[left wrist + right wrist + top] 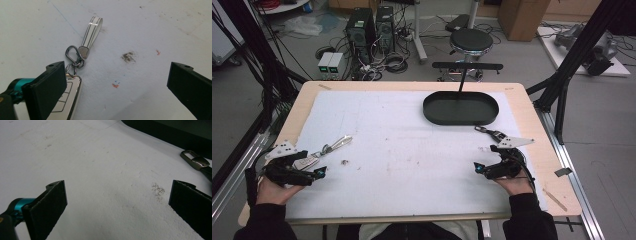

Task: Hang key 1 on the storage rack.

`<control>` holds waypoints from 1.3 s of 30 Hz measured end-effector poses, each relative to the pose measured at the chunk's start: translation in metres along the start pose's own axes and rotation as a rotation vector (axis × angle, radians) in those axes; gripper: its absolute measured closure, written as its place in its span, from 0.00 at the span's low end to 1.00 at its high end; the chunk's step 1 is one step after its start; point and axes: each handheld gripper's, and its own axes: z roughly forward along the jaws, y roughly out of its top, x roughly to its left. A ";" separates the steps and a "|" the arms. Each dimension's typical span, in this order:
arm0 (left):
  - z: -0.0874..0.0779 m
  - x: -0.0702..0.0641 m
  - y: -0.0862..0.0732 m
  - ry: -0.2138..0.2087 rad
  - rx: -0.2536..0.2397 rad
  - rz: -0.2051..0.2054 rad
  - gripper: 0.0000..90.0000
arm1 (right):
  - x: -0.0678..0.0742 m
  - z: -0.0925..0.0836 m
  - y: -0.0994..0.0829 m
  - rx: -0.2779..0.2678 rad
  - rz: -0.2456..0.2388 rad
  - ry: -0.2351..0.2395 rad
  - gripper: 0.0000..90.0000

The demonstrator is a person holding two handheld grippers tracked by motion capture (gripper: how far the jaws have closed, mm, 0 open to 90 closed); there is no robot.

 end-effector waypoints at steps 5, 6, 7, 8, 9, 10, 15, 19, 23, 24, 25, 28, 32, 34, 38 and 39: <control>0.001 -0.002 0.000 0.001 0.006 0.004 0.03 | 0.000 -0.002 0.001 -0.012 0.011 -0.002 0.01; 0.001 -0.002 0.000 -0.001 0.008 0.009 0.03 | 0.000 -0.001 0.000 -0.008 0.009 -0.006 0.01; 0.001 -0.002 0.000 0.001 0.007 0.007 0.03 | -0.001 -0.001 0.000 -0.009 0.009 -0.006 0.01; 0.002 -0.002 0.001 0.000 0.010 0.003 0.03 | 0.000 -0.001 0.000 -0.006 0.013 -0.005 0.01; 0.002 -0.002 0.001 0.000 0.011 0.001 0.03 | -0.001 -0.001 0.000 -0.006 0.008 -0.008 0.01; 0.002 -0.002 0.001 0.000 0.011 0.001 0.03 | -0.001 -0.001 0.000 -0.006 0.008 -0.008 0.01; 0.005 -0.005 0.005 -0.002 0.018 0.008 0.03 | -0.002 -0.001 0.000 -0.008 0.008 -0.016 0.01; 0.006 -0.006 0.005 0.001 0.023 0.006 0.03 | -0.002 -0.001 0.000 -0.009 0.011 -0.018 0.01; 0.007 -0.007 0.005 0.013 0.026 0.017 0.03 | -0.001 0.001 0.000 0.000 0.009 -0.023 0.01; 0.008 -0.007 0.005 0.011 0.028 0.018 0.03 | 0.000 0.001 0.000 -0.001 0.010 -0.022 0.01; 0.009 -0.007 0.006 0.008 0.033 0.018 0.03 | 0.000 0.001 0.001 -0.004 0.009 -0.023 0.01; 0.011 -0.005 0.009 0.005 0.053 0.028 0.03 | -0.001 0.001 0.001 -0.006 0.016 -0.019 0.01; 0.014 -0.001 0.012 -0.006 0.062 0.034 0.03 | -0.001 0.002 0.001 -0.005 0.017 -0.015 0.01; 0.016 0.003 0.014 -0.012 0.071 0.025 0.03 | 0.000 0.002 0.001 -0.003 0.016 -0.020 0.01; 0.019 0.006 0.017 -0.012 0.092 0.032 0.03 | 0.000 0.003 0.001 0.001 0.014 -0.022 0.01; 0.020 0.006 0.023 -0.023 0.111 0.048 0.03 | 0.000 0.003 0.001 0.000 0.014 -0.023 0.01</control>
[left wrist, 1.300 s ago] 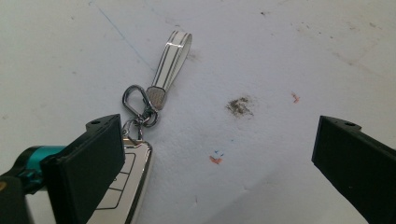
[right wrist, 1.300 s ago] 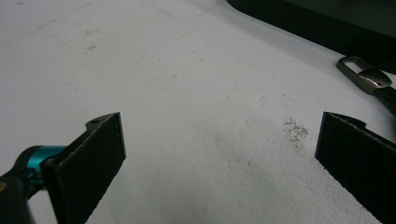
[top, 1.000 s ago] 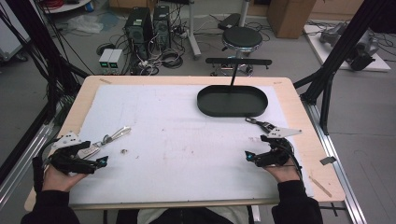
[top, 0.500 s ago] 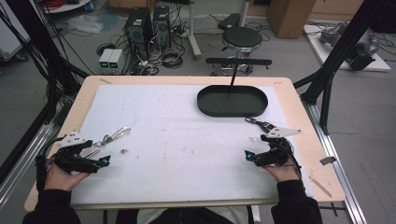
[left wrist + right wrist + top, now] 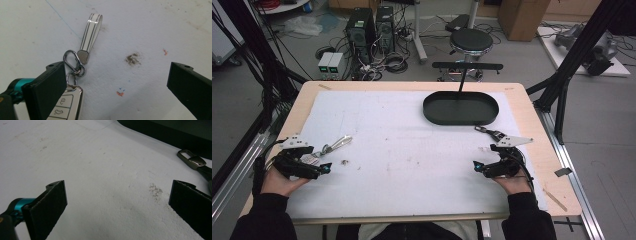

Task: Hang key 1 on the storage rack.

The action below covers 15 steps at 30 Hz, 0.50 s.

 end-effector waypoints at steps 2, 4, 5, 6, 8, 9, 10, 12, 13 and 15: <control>0.000 0.001 0.006 -0.003 0.012 0.014 0.03 | 0.000 0.000 0.000 0.000 0.001 -0.001 0.01; 0.001 0.003 0.013 0.000 0.029 0.025 0.03 | 0.000 0.000 0.000 -0.001 0.000 -0.004 0.01; 0.001 0.003 0.013 0.000 0.029 0.025 0.03 | 0.000 -0.001 0.000 -0.003 0.001 -0.005 0.01; 0.002 0.004 0.015 -0.001 0.036 0.028 0.03 | 0.000 -0.001 0.000 -0.004 0.002 -0.006 0.01; 0.005 0.007 0.022 -0.011 0.043 0.037 0.03 | 0.000 -0.001 0.000 -0.004 0.001 -0.007 0.01; 0.005 0.007 0.022 -0.011 0.043 0.037 0.03 | 0.000 -0.001 0.000 -0.004 0.001 -0.007 0.01; 0.009 0.011 0.024 -0.014 0.062 0.038 0.03 | -0.001 -0.001 0.000 -0.007 0.006 -0.003 0.01; 0.012 0.012 0.026 -0.005 0.075 0.051 0.03 | -0.001 -0.001 0.000 -0.002 0.008 -0.004 0.01; 0.015 0.013 0.028 -0.004 0.087 0.063 0.03 | -0.001 -0.001 0.000 -0.002 0.006 -0.004 0.01; 0.021 0.017 0.034 -0.009 0.113 0.075 0.03 | -0.001 -0.001 0.000 -0.005 0.003 -0.003 0.01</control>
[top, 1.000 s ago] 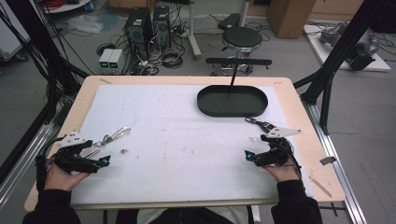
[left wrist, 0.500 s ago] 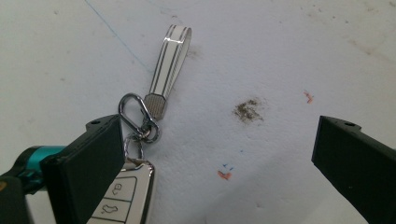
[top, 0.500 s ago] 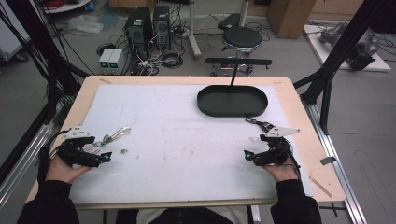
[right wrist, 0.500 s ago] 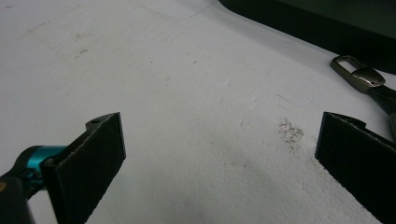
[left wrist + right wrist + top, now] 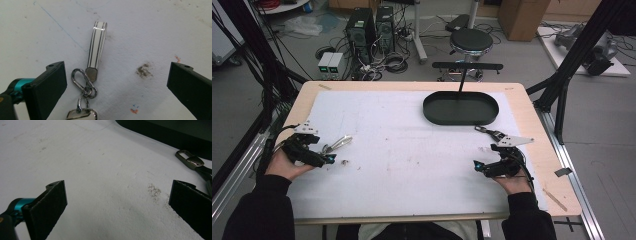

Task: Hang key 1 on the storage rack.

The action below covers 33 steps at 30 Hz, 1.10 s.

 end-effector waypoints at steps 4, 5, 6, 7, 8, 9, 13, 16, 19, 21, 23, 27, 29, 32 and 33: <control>0.003 0.004 0.008 0.002 0.031 0.022 0.03 | -0.001 0.000 0.000 0.011 0.011 -0.012 0.01; 0.003 0.004 0.008 0.002 0.031 0.022 0.03 | -0.001 0.000 0.000 0.012 0.011 -0.013 0.01; 0.005 0.005 0.010 0.008 0.046 0.028 0.03 | -0.001 0.000 0.000 0.012 0.011 -0.013 0.01; 0.005 0.005 0.012 0.010 0.052 0.033 0.03 | -0.002 -0.001 -0.001 0.009 0.014 -0.017 0.01; 0.006 0.008 0.014 0.002 0.055 0.029 0.03 | -0.002 -0.001 -0.001 0.008 0.017 -0.018 0.01; 0.006 0.008 0.014 0.002 0.055 0.029 0.03 | -0.002 -0.001 -0.001 0.008 0.017 -0.018 0.01; 0.011 0.014 0.013 -0.009 0.071 0.011 0.06 | -0.002 -0.001 -0.001 0.008 0.014 -0.018 0.01; 0.016 0.017 0.014 -0.018 0.077 0.003 0.06 | -0.002 -0.001 -0.001 0.007 0.013 -0.018 0.01; 0.024 0.021 0.018 -0.029 0.088 0.002 0.06 | -0.002 0.000 -0.001 0.011 0.012 -0.018 0.01; 0.026 0.022 0.021 -0.029 0.099 0.004 0.06 | -0.002 0.000 -0.001 0.011 0.011 -0.019 0.01; 0.031 0.022 0.025 -0.033 0.107 0.010 0.07 | -0.002 0.000 -0.001 0.012 0.010 -0.020 0.01; 0.040 0.022 0.032 -0.036 0.138 0.024 0.09 | -0.002 0.000 -0.001 0.010 0.012 -0.022 0.01; 0.042 0.023 0.033 -0.049 0.142 0.027 0.13 | -0.002 -0.001 -0.002 0.011 0.013 -0.022 0.01; 0.047 0.026 0.031 -0.057 0.162 0.016 0.17 | -0.003 -0.001 -0.002 0.007 0.006 -0.024 0.01; 0.049 0.027 0.031 -0.057 0.165 0.016 0.21 | -0.003 -0.002 -0.002 0.007 0.013 -0.024 0.01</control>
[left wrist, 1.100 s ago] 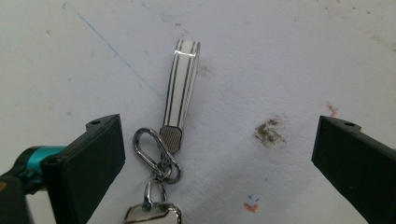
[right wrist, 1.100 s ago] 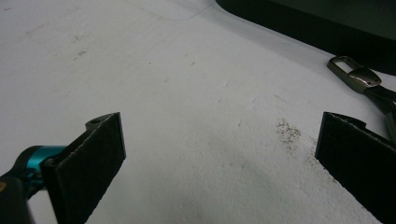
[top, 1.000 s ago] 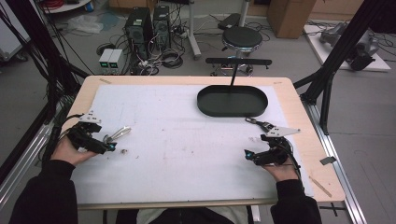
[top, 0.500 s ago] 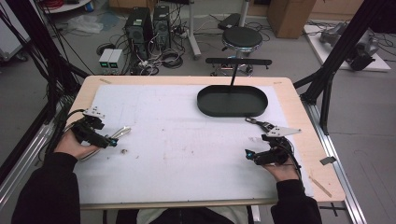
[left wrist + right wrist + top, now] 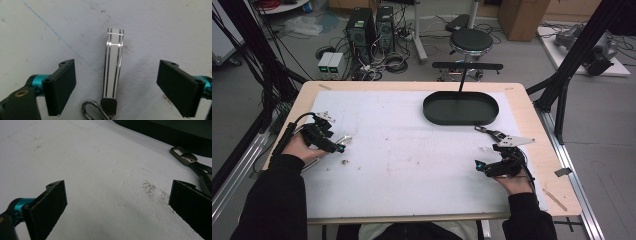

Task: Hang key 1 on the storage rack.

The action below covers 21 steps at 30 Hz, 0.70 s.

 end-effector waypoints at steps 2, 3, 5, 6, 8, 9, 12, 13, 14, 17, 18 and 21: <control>0.003 0.001 0.000 0.005 -0.005 -0.004 0.27 | 0.000 0.000 0.000 -0.001 0.001 0.000 0.01; 0.003 0.001 0.000 0.005 -0.005 -0.004 0.30 | 0.000 0.000 0.000 0.000 0.001 0.000 0.01; 0.004 0.001 0.000 0.011 -0.008 0.000 0.34 | 0.000 0.000 0.000 0.000 0.001 0.000 0.01; 0.005 0.001 0.001 0.036 -0.013 0.005 0.43 | -0.001 0.000 0.000 -0.002 0.001 0.001 0.01; 0.006 0.000 0.001 0.036 -0.012 0.008 0.49 | -0.001 0.000 0.000 -0.001 0.001 0.000 0.01; 0.006 0.000 0.001 0.049 -0.011 0.009 0.55 | 0.000 0.000 0.000 -0.001 0.001 0.000 0.01; 0.008 0.000 0.001 0.069 0.000 -0.002 0.65 | 0.000 -0.001 -0.001 0.001 0.006 0.001 0.01; 0.009 0.001 0.000 0.066 0.002 -0.004 0.65 | 0.000 -0.001 -0.001 0.001 0.006 0.001 0.01; 0.011 0.001 0.000 0.052 0.009 -0.015 0.73 | 0.000 -0.001 -0.001 0.000 -0.002 -0.002 0.01; 0.009 0.002 0.001 0.048 0.014 -0.012 0.83 | -0.001 -0.002 -0.002 -0.002 0.003 -0.004 0.01; 0.009 0.001 0.000 0.049 0.011 -0.009 0.83 | -0.001 -0.002 -0.002 -0.002 0.003 -0.004 0.01; 0.007 0.000 0.000 0.054 0.011 0.011 0.83 | 0.000 -0.003 -0.002 -0.004 0.003 -0.007 0.01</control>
